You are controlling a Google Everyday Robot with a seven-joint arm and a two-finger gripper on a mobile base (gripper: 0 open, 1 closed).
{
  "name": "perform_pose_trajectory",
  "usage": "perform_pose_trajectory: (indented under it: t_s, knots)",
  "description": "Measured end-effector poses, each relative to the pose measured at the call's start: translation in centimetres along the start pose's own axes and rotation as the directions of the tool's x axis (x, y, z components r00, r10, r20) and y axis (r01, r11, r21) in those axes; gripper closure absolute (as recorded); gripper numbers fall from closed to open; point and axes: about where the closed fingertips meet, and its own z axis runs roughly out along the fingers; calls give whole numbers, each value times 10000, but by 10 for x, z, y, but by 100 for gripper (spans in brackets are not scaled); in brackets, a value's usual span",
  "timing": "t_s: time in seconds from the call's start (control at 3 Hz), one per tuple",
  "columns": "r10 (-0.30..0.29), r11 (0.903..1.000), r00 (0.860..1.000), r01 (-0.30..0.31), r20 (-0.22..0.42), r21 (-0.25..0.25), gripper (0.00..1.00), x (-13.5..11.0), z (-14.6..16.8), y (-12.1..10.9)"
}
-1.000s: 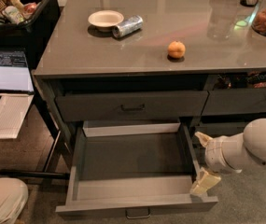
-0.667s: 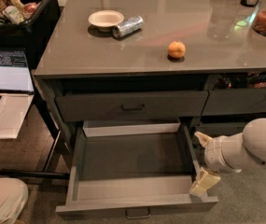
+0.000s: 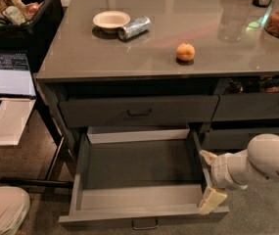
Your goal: Close middle drawer
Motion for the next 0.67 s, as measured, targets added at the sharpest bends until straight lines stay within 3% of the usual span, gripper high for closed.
perform_pose_trajectory:
  t_s: [0.33, 0.67]
  knots:
    - [506, 9970, 9985, -492, 214, -602, 0, 26, 46, 17]
    - [718, 9954, 9958, -680, 566, -673, 0, 46, 88, 28]
